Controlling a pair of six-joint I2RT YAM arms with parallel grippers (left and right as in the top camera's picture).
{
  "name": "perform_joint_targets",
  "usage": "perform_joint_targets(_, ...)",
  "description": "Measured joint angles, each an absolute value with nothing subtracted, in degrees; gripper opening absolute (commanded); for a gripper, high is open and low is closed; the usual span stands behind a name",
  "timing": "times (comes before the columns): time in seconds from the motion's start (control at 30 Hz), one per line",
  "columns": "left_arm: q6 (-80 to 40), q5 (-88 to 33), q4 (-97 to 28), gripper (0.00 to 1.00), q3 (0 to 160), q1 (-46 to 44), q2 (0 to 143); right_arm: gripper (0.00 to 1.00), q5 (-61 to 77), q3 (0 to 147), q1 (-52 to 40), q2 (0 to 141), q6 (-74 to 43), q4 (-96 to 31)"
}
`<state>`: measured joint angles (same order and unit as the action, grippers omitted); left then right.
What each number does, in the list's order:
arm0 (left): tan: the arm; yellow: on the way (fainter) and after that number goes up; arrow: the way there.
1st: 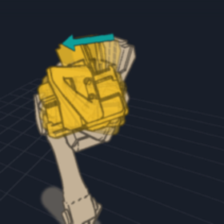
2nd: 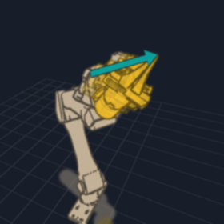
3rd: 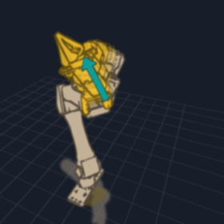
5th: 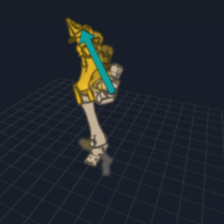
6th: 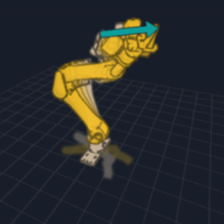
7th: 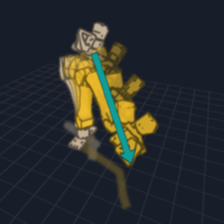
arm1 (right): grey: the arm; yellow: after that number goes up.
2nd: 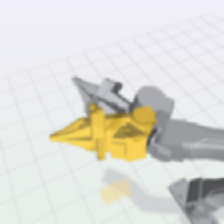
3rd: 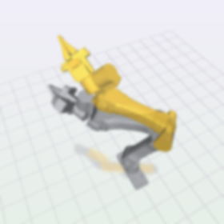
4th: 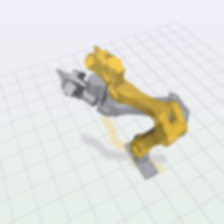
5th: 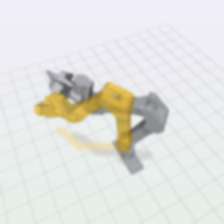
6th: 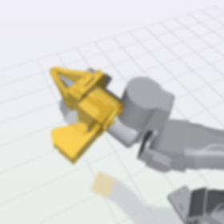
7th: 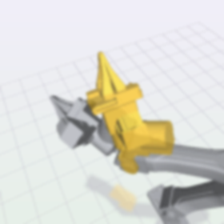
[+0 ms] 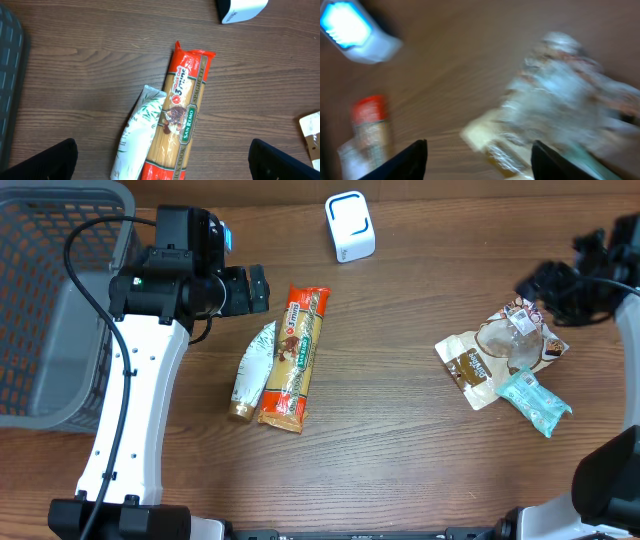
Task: Scan the item barcode
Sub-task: 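Move the right gripper to the spaghetti pack and grasp it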
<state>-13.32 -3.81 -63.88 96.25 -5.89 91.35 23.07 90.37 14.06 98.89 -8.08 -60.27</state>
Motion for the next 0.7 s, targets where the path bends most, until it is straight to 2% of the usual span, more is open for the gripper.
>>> perform_joint_targets(0.07,-13.3,-3.8,-63.9,1.0,96.2,-5.9,91.4,1.0,30.2,90.2,10.3,99.0,-8.7,-55.1)
perform_joint_targets(0.27,-13.3,-3.8,-63.9,1.0,96.2,-5.9,91.4,1.0,39.2,88.2,-4.3,100.1,-11.6,-40.6)
perform_joint_targets(0.47,-13.3,-3.8,-63.9,1.0,96.2,-5.9,91.4,1.0,37.2,86.9,-18.7,109.2,-20.4,-32.9)
perform_joint_targets(0.7,-13.3,-3.8,-63.9,1.0,96.2,-5.9,91.4,0.82,28.6,85.8,-27.8,118.8,-31.9,-29.4)
